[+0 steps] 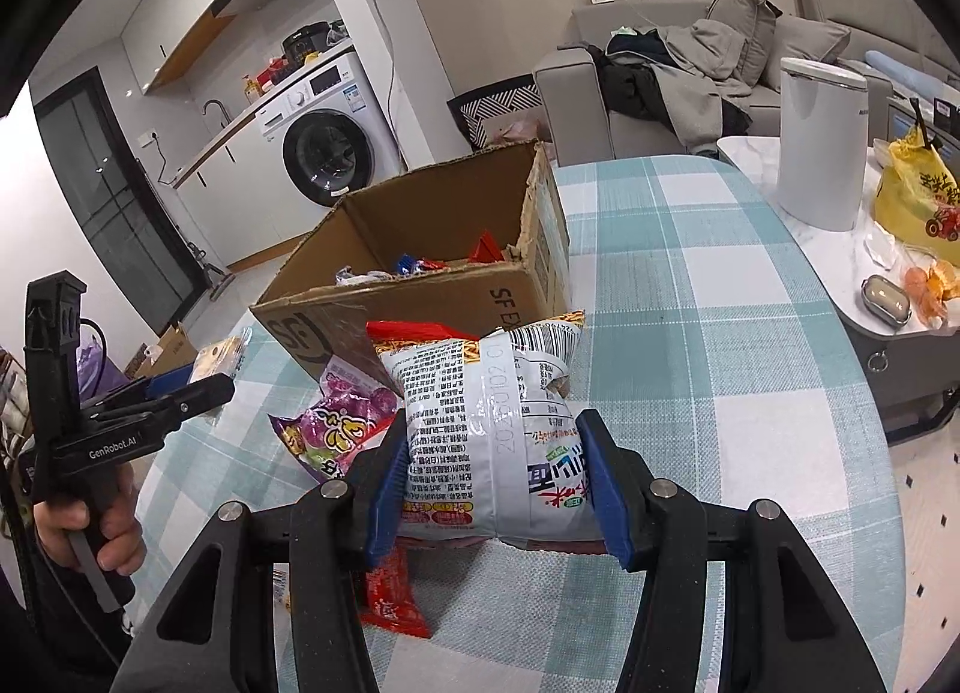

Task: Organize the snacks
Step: 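Lift both packs and carry them over the cardboard box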

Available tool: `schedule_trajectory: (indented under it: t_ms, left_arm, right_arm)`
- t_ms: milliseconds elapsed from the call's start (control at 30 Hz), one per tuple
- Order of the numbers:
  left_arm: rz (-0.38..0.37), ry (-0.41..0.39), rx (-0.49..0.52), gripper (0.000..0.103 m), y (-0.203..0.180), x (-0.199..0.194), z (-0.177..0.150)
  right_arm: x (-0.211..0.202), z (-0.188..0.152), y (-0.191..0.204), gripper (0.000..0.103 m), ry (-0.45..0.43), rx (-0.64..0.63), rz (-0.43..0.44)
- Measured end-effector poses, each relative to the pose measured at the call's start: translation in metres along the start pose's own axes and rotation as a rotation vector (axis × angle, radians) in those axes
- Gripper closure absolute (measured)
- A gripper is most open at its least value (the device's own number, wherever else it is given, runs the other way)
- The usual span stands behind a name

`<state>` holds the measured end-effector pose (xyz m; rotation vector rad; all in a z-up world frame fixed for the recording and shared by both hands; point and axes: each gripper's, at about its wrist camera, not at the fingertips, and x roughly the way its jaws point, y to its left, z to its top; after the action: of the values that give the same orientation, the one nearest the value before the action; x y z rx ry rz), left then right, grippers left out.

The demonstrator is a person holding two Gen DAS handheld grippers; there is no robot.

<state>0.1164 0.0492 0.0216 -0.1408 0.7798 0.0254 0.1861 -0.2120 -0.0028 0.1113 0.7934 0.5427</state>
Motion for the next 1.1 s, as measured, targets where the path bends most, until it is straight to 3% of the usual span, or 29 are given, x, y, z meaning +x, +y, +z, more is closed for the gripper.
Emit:
schedule_trajectory:
  t_ms: [533,1100]
  left_arm:
    - [-0.011,-0.082,0.046,0.035,-0.023,-0.033,0.031]
    - [-0.040,-0.108,0.067,0.035,-0.041,-0.029,0.059]
  right_arm:
    - [-0.021,0.021,0.010,0.049,-0.064,-0.024,0.001]
    - [-0.028,0.053,0.028,0.049,-0.111,-0.072,0.020]
